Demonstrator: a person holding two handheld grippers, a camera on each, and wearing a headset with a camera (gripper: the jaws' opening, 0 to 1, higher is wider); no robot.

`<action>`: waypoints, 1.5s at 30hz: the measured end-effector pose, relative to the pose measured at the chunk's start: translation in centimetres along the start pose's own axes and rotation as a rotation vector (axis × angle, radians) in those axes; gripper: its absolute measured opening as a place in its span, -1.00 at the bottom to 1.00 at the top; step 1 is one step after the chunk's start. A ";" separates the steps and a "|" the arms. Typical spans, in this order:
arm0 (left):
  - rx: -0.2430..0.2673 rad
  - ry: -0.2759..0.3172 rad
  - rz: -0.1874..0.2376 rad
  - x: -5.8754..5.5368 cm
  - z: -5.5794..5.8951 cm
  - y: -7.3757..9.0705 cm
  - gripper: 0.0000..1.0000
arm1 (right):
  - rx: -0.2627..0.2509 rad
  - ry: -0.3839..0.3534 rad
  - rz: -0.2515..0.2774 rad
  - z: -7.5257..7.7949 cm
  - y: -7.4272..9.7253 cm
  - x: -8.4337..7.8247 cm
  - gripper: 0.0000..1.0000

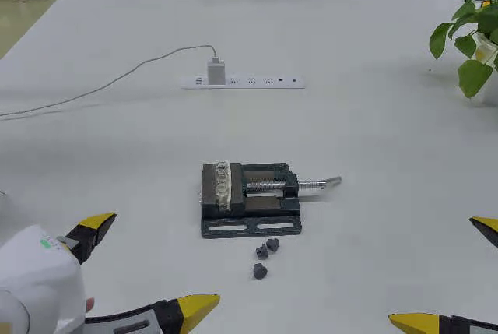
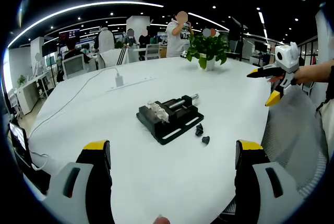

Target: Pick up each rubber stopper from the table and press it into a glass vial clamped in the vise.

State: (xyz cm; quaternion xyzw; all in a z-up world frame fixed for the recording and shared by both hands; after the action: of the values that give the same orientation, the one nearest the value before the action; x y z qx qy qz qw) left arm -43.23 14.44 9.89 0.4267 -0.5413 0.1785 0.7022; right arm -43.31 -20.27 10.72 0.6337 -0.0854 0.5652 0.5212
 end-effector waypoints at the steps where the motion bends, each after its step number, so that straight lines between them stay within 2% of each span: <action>1: -0.002 -0.003 -0.001 0.0 0.1 0.0 0.98 | 0.008 0.005 -0.001 0.0 -0.1 0.2 0.97; 8: -0.019 -0.026 -0.013 -0.2 0.4 0.1 0.98 | 0.064 0.103 -0.002 -0.2 -1.5 2.2 0.92; 13: -0.024 -0.028 -0.019 -0.5 0.6 0.2 0.98 | 0.129 0.160 -0.002 -0.7 -2.8 3.5 0.89; 16: -0.037 -0.022 -0.025 -0.7 0.8 0.2 0.81 | 0.172 0.212 -0.016 -1.2 -3.6 4.0 0.88; 24: -0.042 -0.026 -0.028 -0.7 1.1 0.0 0.83 | 0.277 0.307 -0.035 -2.5 -5.9 5.2 0.77; 29: -0.038 -0.035 -0.032 -0.7 1.0 -0.2 0.92 | 0.315 0.341 -0.036 -3.2 -7.1 5.9 0.69; 31: -0.034 -0.038 -0.035 -0.7 0.9 -0.3 0.98 | 0.326 0.350 -0.032 -3.5 -7.6 6.0 0.68; 37: -0.029 -0.032 -0.039 -0.8 0.7 -0.3 0.98 | 0.369 0.386 -0.024 -5.1 -8.8 6.3 0.63; 45: -0.022 -0.027 -0.043 -0.9 0.5 -0.3 0.98 | 0.436 0.445 -0.035 -7.1 -10.5 6.1 0.32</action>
State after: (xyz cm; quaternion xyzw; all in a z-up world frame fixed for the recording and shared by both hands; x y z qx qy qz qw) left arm -43.69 14.06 8.95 0.4330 -0.5434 0.1514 0.7031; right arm -38.27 -7.33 8.42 0.5928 0.1648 0.6859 0.3887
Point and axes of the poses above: the centre of the closed fingertips' face, and the gripper's own axes: y roughly backward along the fingers, z roughly to its right, x roughly out of its top, the point moved 7 cm from there along y, roughly backward along the fingers, and after that the axes turned 3 degrees about -x, right-handed, at the moved point
